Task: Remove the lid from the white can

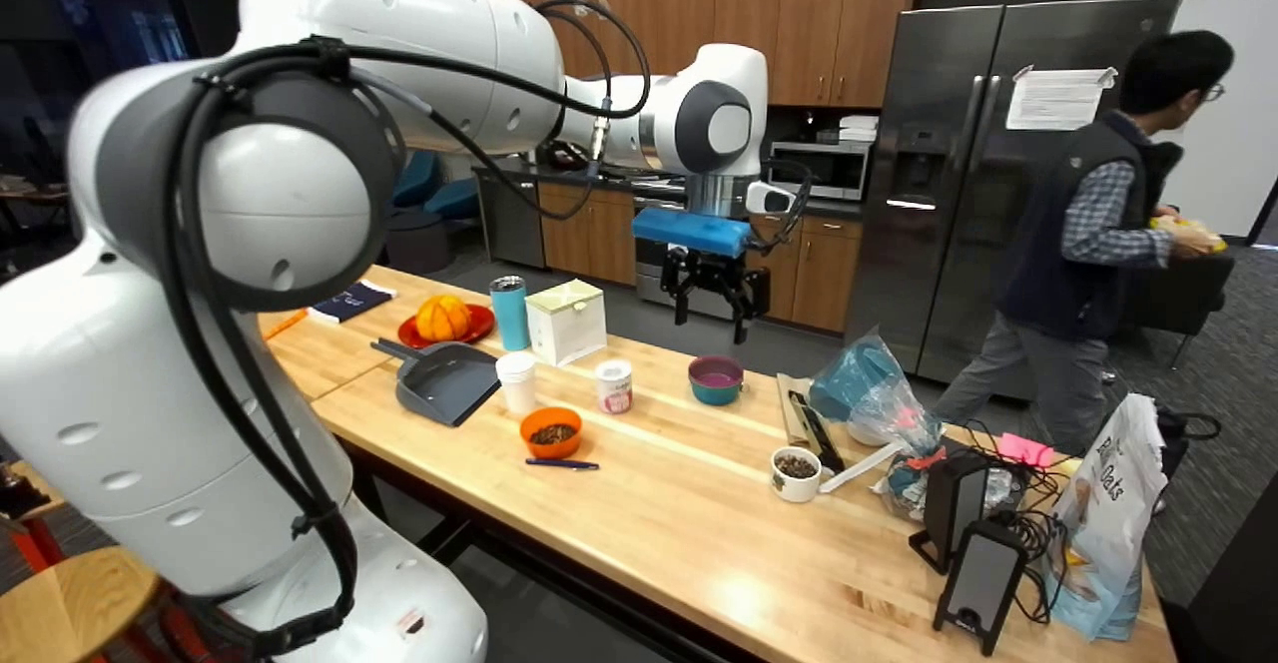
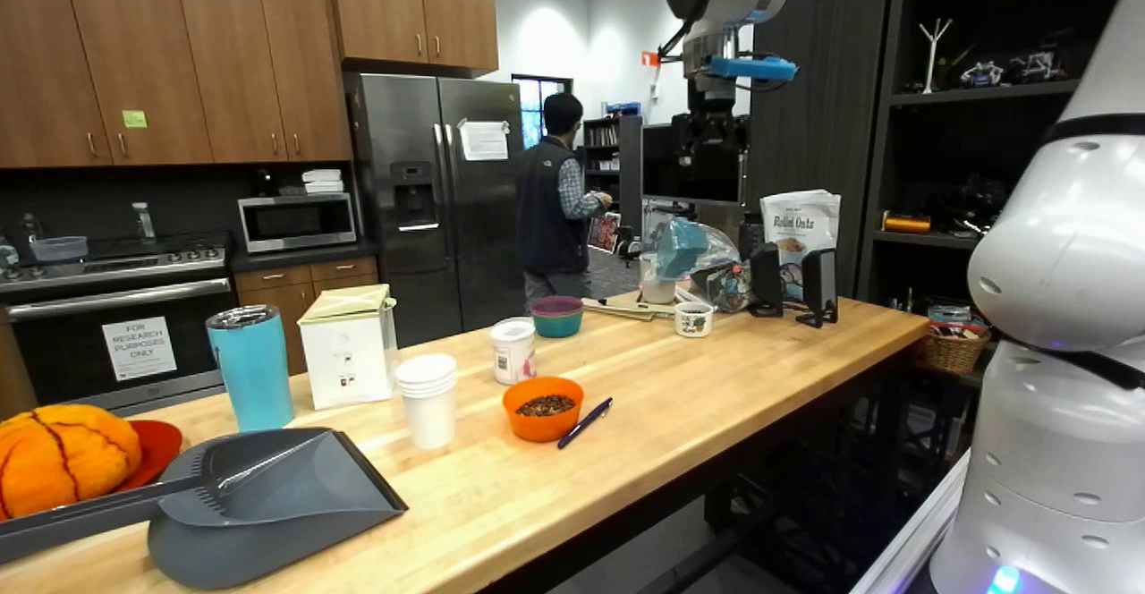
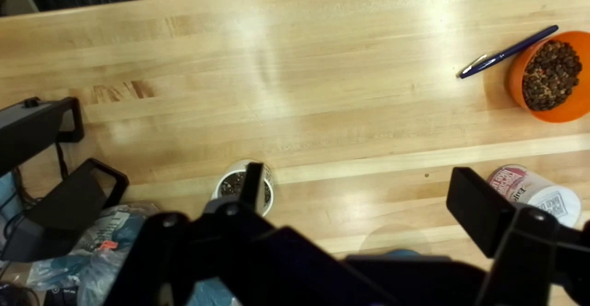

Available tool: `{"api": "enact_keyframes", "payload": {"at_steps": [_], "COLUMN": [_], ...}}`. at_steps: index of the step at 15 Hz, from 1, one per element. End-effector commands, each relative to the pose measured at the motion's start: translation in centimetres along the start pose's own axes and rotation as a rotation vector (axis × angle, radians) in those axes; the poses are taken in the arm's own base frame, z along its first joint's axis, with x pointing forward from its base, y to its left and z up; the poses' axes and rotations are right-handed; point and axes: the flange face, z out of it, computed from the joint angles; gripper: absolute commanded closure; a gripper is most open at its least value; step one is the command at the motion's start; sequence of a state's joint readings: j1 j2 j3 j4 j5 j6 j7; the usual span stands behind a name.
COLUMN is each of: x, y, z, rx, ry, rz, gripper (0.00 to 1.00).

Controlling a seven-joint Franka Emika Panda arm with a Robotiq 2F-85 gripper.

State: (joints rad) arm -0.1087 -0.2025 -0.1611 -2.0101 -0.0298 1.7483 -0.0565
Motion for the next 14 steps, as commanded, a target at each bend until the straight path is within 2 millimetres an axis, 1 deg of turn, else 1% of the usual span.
{"api": "enact_keyframes", "payload": {"at_steps": [1,4,7,14], "x": [3.4,5.1,6.1,7.2], "y": [-1.5,-3.5,-5.9,-11.4], "z": [0.2,1.3,2.7,5.2], "rx": [0.020,0.041,0.051,0.017], "ry": [0.018,-0.004,-0.030,-0.059], "rz": [-0.064,-0.128,-0.200,-0.334], "gripper": [0.00,0.00,0.00,0.00]}}
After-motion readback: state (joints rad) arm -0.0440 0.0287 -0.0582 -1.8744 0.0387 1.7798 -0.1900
